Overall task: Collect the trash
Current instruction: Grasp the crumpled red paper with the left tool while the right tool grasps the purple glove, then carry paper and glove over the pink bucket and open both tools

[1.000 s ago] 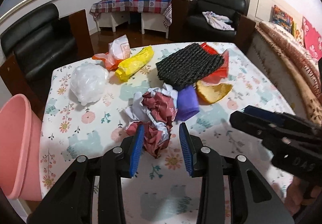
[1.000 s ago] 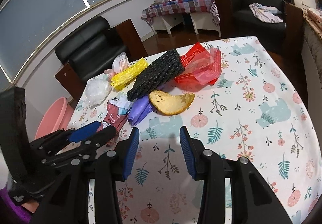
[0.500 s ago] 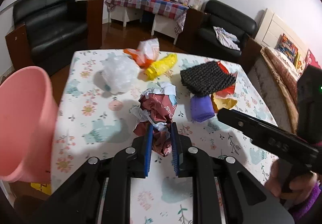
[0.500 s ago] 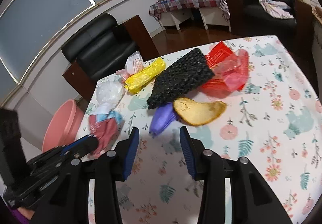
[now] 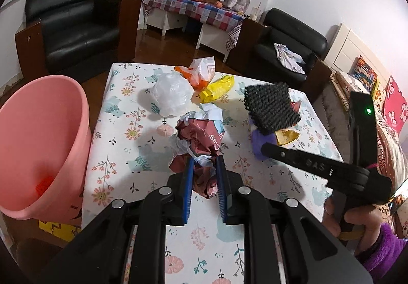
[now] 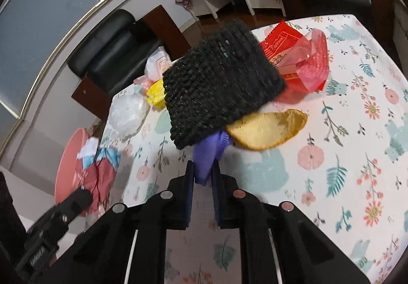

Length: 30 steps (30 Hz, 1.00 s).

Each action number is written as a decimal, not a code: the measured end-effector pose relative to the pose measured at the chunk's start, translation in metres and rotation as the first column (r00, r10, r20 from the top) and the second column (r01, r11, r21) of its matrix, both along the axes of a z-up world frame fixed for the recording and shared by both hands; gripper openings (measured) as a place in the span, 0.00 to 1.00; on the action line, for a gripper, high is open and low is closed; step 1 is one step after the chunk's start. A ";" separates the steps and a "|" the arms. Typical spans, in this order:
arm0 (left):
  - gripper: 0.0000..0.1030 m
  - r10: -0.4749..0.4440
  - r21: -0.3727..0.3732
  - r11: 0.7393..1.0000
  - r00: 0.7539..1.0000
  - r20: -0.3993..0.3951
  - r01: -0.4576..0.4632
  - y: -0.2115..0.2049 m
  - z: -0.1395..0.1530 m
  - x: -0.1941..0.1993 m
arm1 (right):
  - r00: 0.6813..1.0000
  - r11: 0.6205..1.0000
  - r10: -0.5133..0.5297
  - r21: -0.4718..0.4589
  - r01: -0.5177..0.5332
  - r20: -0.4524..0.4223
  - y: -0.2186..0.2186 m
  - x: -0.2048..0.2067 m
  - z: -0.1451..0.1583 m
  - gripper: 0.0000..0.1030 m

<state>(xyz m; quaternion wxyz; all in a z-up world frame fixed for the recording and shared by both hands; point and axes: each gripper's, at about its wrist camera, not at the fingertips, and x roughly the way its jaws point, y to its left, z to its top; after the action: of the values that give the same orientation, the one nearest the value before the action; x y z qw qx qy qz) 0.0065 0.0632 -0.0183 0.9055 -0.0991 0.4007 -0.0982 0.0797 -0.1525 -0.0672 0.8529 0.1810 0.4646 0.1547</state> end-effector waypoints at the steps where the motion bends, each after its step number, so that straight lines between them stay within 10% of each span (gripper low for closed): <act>1: 0.16 0.000 -0.003 1.000 1.000 0.002 0.000 0.001 0.001 -0.001 | 1.000 1.000 0.010 -0.005 -0.010 0.004 -0.001 -0.005 0.002 0.11; 30: 0.16 0.113 -0.035 0.993 0.989 0.093 -0.110 0.044 0.026 -0.054 | 0.948 0.959 0.282 -0.052 -0.277 0.148 0.053 -0.084 0.055 0.11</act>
<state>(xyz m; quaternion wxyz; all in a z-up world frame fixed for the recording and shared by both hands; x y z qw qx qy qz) -0.0470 0.1071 0.0081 0.9260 -0.1302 0.3497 -0.0578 -0.0041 -0.0998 -0.0123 0.8583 0.0880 0.4207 0.2804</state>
